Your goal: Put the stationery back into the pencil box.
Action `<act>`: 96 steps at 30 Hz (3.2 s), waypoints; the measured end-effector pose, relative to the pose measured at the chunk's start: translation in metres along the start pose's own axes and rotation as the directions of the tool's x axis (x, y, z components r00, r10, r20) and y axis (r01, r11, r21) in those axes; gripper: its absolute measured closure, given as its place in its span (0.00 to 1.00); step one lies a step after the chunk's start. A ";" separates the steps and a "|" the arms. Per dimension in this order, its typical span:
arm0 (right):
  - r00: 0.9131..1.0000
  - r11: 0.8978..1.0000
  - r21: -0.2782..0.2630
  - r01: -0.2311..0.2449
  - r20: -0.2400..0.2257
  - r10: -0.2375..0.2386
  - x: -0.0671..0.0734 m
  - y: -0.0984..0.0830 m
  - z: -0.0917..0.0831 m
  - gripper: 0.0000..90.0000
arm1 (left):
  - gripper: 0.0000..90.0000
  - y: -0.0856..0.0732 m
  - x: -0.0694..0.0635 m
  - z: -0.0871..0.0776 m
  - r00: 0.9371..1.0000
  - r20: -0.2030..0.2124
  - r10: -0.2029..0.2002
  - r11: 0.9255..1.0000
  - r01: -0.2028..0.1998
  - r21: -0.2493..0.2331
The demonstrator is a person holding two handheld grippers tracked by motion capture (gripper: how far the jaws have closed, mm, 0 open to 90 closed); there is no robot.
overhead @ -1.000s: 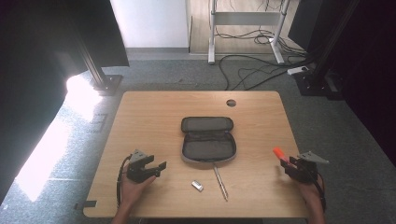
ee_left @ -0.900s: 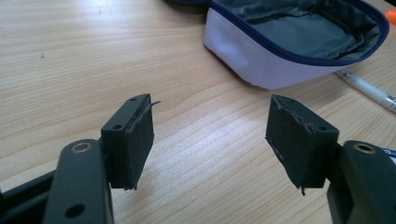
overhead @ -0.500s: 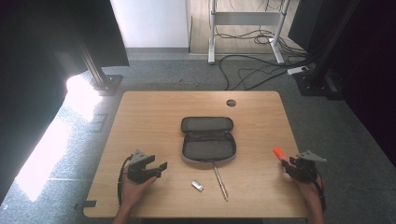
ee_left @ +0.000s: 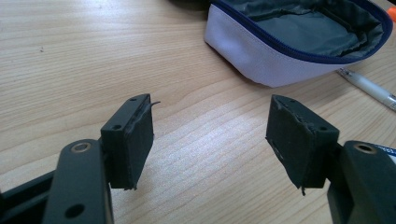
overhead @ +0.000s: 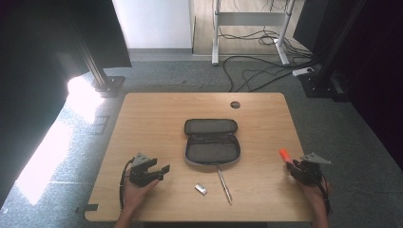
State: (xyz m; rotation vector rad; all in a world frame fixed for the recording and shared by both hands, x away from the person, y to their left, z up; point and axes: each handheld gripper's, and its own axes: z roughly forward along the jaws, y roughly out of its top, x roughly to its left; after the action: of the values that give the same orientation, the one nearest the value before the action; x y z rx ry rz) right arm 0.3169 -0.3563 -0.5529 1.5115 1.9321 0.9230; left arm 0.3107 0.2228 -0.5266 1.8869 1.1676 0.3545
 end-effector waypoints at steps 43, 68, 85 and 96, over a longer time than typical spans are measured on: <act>0.991 0.988 -0.151 -0.040 -0.129 0.021 0.016 0.022 -0.026 0.73 | 0.36 -0.003 -0.001 0.003 1.000 0.005 0.004 1.000 -0.004 0.016; 0.972 0.983 -0.180 -0.020 -0.235 -0.023 0.048 0.036 -0.020 0.73 | 0.36 -0.004 -0.002 0.005 1.000 0.007 0.007 1.000 -0.007 0.025; 0.952 0.976 -0.216 -0.001 -0.300 -0.066 0.075 0.050 -0.016 0.73 | 0.36 -0.004 -0.003 0.005 1.000 0.013 0.007 1.000 -0.007 0.026; 0.941 0.974 -0.227 0.028 -0.322 -0.103 0.093 0.062 -0.012 0.73 | 0.36 -0.005 0.000 0.005 1.000 0.013 -0.008 1.000 0.008 0.021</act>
State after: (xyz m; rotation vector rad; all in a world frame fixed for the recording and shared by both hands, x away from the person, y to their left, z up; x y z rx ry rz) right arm 0.3235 -0.2598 -0.4958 1.2161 2.0131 1.3851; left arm 0.3106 0.2210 -0.5330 1.9000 1.1736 0.3257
